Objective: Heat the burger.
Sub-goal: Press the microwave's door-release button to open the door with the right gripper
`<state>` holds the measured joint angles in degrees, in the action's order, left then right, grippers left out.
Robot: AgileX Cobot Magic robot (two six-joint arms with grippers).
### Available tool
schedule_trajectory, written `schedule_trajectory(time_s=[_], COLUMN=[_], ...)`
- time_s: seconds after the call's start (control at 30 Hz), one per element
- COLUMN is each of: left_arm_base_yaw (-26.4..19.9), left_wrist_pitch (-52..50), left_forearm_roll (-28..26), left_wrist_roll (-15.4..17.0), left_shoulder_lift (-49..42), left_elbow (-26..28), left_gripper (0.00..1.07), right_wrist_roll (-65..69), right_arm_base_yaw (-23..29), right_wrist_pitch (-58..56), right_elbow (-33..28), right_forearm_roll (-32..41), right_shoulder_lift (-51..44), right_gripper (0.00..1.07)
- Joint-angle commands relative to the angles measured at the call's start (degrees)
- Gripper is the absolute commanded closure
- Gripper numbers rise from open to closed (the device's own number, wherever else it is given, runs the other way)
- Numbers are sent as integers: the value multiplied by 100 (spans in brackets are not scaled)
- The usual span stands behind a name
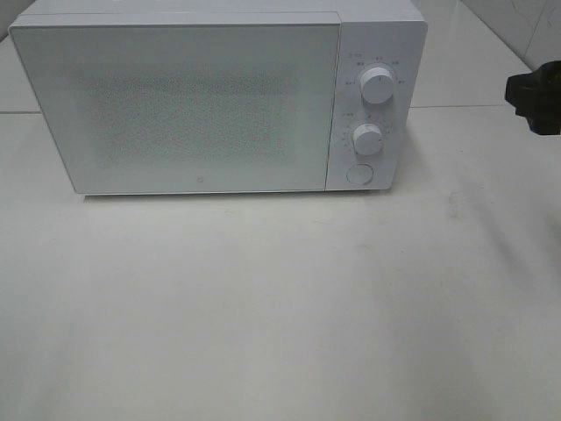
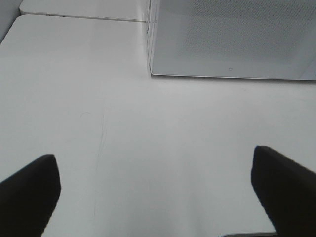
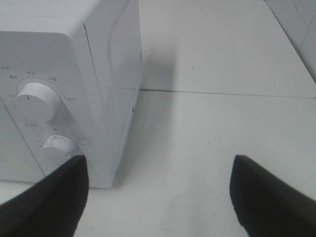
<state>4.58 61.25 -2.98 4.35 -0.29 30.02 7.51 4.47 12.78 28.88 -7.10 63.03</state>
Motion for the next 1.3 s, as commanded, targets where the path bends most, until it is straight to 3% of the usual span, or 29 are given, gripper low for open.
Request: schedule_trajectory(time_s=[0.03, 0.33, 0.6, 0.8, 0.87, 0.97, 1.03, 1.13, 1.23, 1.3], left_arm_base_yaw=[-17, -17, -17, -17, -17, -17, -17, -17, -17, -17], left_wrist_pitch=[6, 6, 6, 6, 6, 6, 6, 6, 6, 6], left_forearm_roll=[-40, -40, -40, -40, -40, -40, -40, -40, -40, -40], left_wrist_roll=[-23, -23, -23, -23, -23, -23, -23, -23, -23, -23], left_shoulder_lift=[-23, -23, -23, -23, -23, -23, -23, -23, -23, -23], left_elbow=[-17, -17, -17, -17, -17, -17, -17, -17, -17, -17], left_gripper=[7, 7, 7, 7, 7, 7, 7, 7, 7, 7], right_wrist_roll=[-11, -103, -327, -1238, -1736, -1776, -1816, -1839, -1839, -1902], right_arm_base_yaw=[-23, -23, 40, 751, 1381, 1536, 2057, 2401, 2521, 2985], right_wrist_pitch=[1014, 3295, 4114, 4418, 4905, 5019, 5472, 5684, 5764, 5804], right_elbow=[-183, -997, -1266, -1283, -1283, -1283, -1261, -1238, -1226, -1089], right_forearm_roll=[-46, 6, 195, 1169, 2068, 2286, 2956, 3375, 3529, 4137], right_shoulder_lift=[378, 991, 1455, 1914, 2343, 2458, 2859, 3105, 3180, 3415], right_gripper=[31, 31, 31, 31, 31, 31, 31, 31, 31, 31])
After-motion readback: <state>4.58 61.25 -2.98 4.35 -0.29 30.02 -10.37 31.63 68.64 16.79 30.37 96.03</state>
